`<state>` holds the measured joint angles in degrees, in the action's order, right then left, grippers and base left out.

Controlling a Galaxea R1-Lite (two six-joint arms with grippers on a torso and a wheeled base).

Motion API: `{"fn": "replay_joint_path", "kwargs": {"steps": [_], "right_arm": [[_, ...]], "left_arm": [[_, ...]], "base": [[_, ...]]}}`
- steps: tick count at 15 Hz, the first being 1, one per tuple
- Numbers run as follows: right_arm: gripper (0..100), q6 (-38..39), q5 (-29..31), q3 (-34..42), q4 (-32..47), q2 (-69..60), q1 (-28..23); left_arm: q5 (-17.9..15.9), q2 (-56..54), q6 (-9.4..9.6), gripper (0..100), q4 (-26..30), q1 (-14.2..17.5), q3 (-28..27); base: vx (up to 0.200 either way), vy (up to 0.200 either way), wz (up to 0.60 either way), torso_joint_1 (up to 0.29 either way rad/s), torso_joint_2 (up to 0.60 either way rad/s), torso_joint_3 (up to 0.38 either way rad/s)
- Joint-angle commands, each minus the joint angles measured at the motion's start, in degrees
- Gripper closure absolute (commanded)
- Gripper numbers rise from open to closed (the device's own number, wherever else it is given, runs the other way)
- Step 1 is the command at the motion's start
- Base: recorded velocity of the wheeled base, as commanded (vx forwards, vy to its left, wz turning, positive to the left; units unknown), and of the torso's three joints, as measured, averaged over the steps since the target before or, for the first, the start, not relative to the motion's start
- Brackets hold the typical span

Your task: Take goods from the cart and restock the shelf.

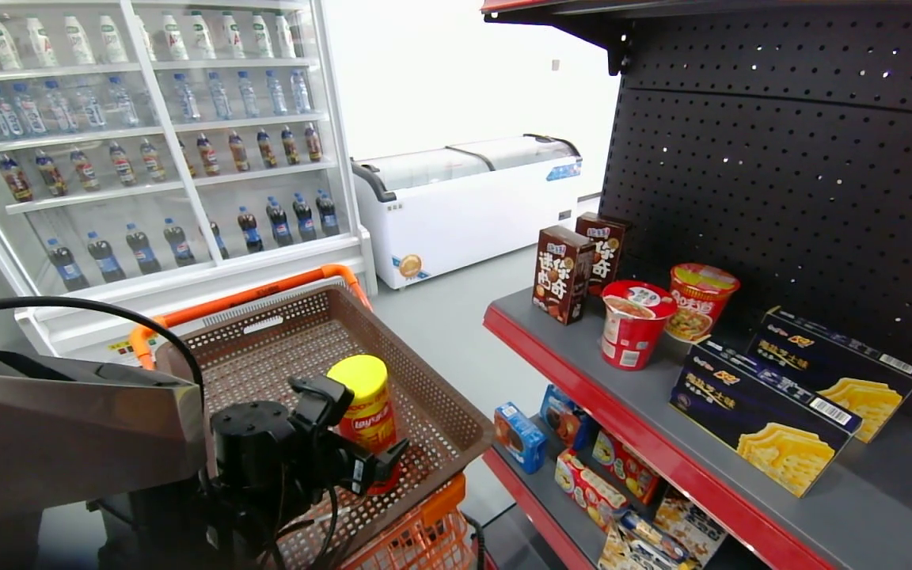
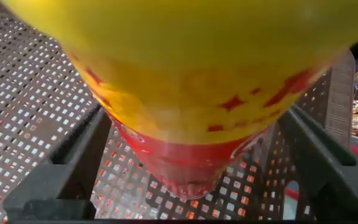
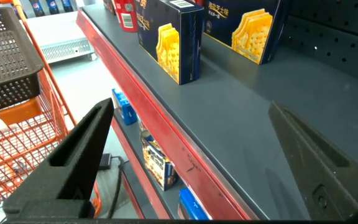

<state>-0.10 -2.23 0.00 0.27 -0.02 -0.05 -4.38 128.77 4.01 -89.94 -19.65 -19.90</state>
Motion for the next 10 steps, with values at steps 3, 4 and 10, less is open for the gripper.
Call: {"fn": "replay_joint_path", "kwargs": {"steps": [3,4,10], "right_arm": [[0,0.0,-0.1,0.0,0.0,0.0,0.0],[0,0.0,0.0,0.0,0.0,0.0,0.0],[0,0.0,0.0,0.0,0.0,0.0,0.0]], "left_arm": [[-0.2,-1.2,0.21,0,-0.1,0.5,-0.3],[-0.1,-0.8,0.56,0,-0.1,0.5,-0.4],[0.9,2.4,0.82,100,-0.1,0.7,-5.6]], "base": [[0.000,0.000,0.00,0.000,0.00,0.000],[0.000,0.000,0.00,0.000,0.00,0.000],[0.000,0.000,0.00,0.000,0.00,0.000]]}}
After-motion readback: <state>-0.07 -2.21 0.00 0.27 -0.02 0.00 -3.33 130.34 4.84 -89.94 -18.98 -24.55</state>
